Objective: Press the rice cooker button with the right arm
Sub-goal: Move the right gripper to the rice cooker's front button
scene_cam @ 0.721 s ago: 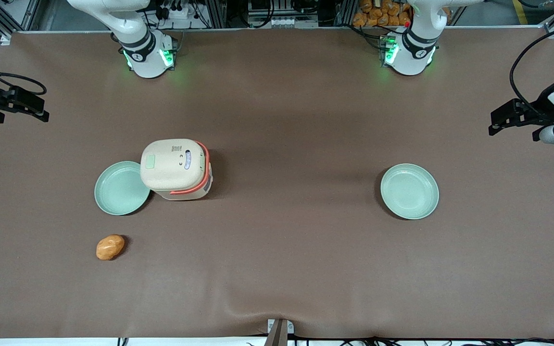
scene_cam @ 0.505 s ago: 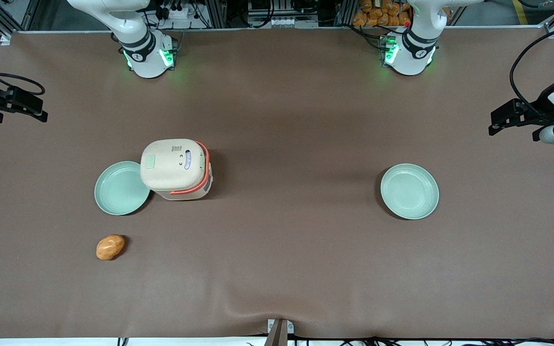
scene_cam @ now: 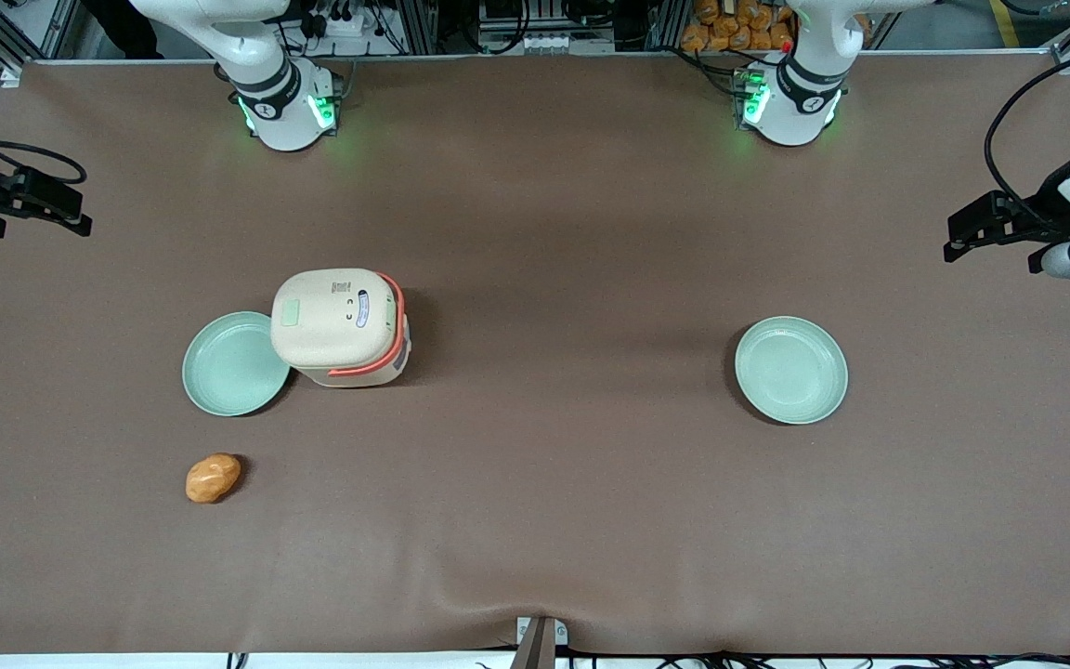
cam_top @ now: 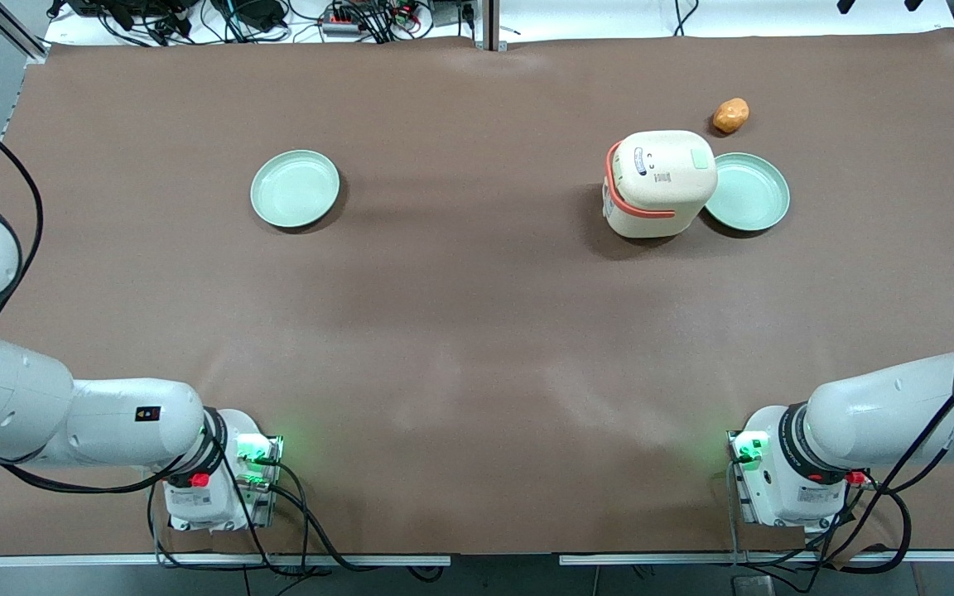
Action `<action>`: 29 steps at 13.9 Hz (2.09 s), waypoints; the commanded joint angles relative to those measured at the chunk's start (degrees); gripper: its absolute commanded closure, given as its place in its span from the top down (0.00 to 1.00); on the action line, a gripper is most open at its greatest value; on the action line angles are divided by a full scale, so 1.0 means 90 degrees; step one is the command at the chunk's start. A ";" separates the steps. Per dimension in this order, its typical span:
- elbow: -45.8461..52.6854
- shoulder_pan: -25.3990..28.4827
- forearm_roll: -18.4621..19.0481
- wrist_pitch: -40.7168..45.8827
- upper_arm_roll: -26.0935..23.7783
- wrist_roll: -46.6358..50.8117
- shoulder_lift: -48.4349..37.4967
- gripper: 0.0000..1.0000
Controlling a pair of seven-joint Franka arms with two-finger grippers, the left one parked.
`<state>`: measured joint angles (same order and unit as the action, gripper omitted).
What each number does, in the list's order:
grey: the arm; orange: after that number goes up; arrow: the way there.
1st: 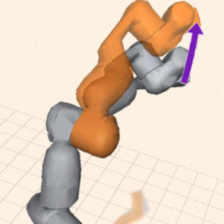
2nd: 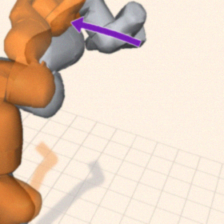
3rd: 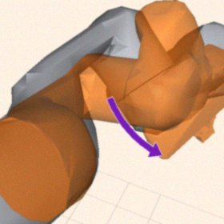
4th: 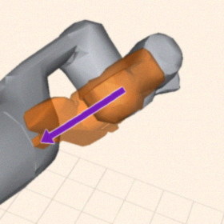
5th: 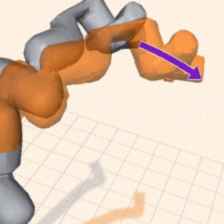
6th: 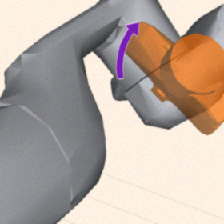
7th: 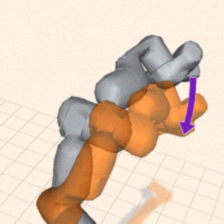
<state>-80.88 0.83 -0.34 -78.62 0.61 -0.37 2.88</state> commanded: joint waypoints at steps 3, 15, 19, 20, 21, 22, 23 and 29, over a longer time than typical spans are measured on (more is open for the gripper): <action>0.0002 0.0015 -0.0001 0.0015 -0.0028 0.0012 0.0021 1.00; -0.0339 0.0308 -0.0868 0.0513 -0.0038 0.0002 0.0744 0.24; -0.0379 0.0444 -0.0958 0.0465 -0.0038 -0.0017 0.1153 0.05; -0.0379 0.0512 -0.0958 0.0465 -0.0038 -0.0017 0.1280 0.05; -0.0379 0.0542 -0.0958 0.0474 -0.0038 -0.0017 0.1388 0.05; -0.0379 0.0581 -0.0967 0.0494 -0.0038 -0.0017 0.1524 0.00; -0.0379 0.0611 -0.0958 0.0484 -0.0038 -0.0017 0.1603 0.00; -0.0379 0.0738 -0.1084 0.0455 -0.0038 -0.0017 0.2159 0.00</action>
<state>-84.89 6.95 -8.56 -74.77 -0.05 -0.48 20.55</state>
